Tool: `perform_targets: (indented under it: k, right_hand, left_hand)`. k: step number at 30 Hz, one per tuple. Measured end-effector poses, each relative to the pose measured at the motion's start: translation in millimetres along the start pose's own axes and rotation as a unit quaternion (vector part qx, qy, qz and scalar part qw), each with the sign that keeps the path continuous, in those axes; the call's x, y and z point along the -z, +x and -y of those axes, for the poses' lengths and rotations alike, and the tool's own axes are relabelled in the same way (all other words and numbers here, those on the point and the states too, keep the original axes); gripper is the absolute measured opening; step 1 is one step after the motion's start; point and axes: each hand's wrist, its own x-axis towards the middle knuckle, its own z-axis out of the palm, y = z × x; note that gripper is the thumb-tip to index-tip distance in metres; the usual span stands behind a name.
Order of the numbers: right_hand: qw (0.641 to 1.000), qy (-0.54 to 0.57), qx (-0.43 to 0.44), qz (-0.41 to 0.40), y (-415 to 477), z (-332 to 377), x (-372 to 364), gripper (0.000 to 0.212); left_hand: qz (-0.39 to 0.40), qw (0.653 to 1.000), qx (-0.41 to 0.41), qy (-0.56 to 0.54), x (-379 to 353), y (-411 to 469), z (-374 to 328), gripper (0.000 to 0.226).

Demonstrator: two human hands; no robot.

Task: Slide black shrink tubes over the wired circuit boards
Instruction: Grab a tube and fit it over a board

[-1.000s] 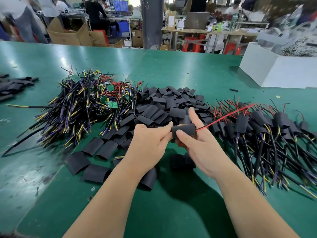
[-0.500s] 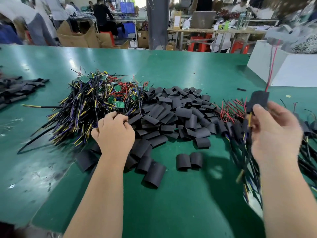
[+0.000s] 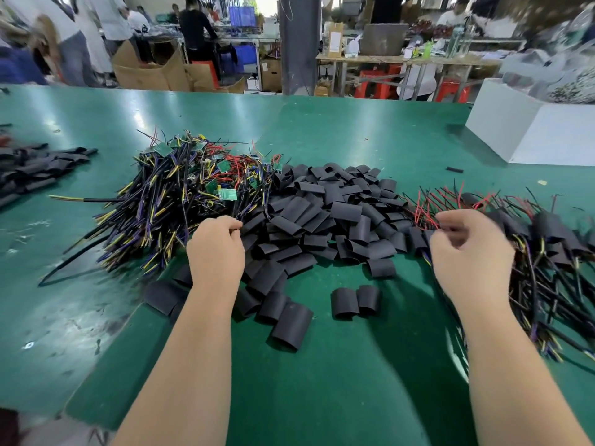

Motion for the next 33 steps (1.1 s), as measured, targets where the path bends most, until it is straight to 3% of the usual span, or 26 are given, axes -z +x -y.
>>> perform_targets:
  k: [3, 6, 9, 11, 15, 17, 18, 20, 21, 24, 26, 28, 31, 33]
  right_hand:
    - [0.995, -0.037, -0.026, 0.092, -3.8, -2.9, -8.6, 0.024]
    - [0.990, -0.081, -0.051, 0.106, -1.0, -10.3, -10.6, 0.035]
    - [0.990, -0.082, -0.057, 0.098, 0.1, -11.3, -11.2, 0.039]
    - [0.988, -0.096, -0.053, 0.108, -2.1, -11.4, -13.2, 0.039]
    - [0.992, -0.093, -0.025, 0.087, -3.9, -9.2, -14.9, 0.030]
    - [0.996, -0.065, -0.007, 0.068, -5.1, -5.2, -16.2, 0.022]
    - [0.997, -0.033, -0.009, 0.068, -6.4, -1.9, -17.3, 0.018]
    - [0.985, 0.103, -0.061, 0.120, -10.0, 7.0, -19.6, 0.017]
    - [0.957, 0.208, -0.106, 0.173, -13.2, 12.6, -20.8, 0.018]
    - [0.772, 0.492, -0.234, 0.326, -23.9, 26.8, -24.3, 0.036]
    - [0.704, 0.572, -0.251, 0.338, -26.2, 30.9, -26.0, 0.048]
    - [0.679, 0.621, -0.253, 0.297, -22.7, 32.0, -25.1, 0.044]
    - [0.701, 0.617, -0.256, 0.250, -17.4, 29.8, -21.6, 0.031]
    - [0.719, 0.601, -0.258, 0.237, -17.6, 27.1, -21.9, 0.022]
  left_hand:
    - [-0.059, 0.998, 0.013, -0.035, 3.4, -1.5, -2.0, 0.024]
    - [-0.122, 0.990, 0.049, -0.047, 3.6, -4.8, -6.9, 0.024]
    - [-0.129, 0.967, 0.081, -0.203, 7.4, -3.9, -10.2, 0.021]
    - [-0.120, 0.908, 0.122, -0.383, 11.0, -0.5, -13.9, 0.017]
    - [-0.044, 0.714, 0.160, -0.680, 22.4, 3.1, -19.9, 0.016]
    - [0.023, 0.658, 0.159, -0.736, 27.8, 2.6, -22.4, 0.027]
    - [0.057, 0.647, 0.156, -0.744, 29.7, 1.1, -24.1, 0.033]
    - [0.115, 0.658, 0.142, -0.730, 31.0, -3.2, -29.1, 0.038]
    - [0.140, 0.671, 0.129, -0.717, 30.4, -6.4, -31.8, 0.036]
    - [0.212, 0.689, 0.071, -0.689, 27.8, -16.2, -37.6, 0.022]
    - [0.252, 0.693, 0.044, -0.674, 26.5, -19.6, -38.3, 0.020]
    - [0.259, 0.698, 0.037, -0.666, 25.0, -19.6, -38.3, 0.020]
    - [0.218, 0.703, 0.049, -0.676, 22.7, -16.8, -38.9, 0.032]
    - [0.153, 0.753, 0.057, -0.638, 21.2, -15.7, -37.4, 0.040]
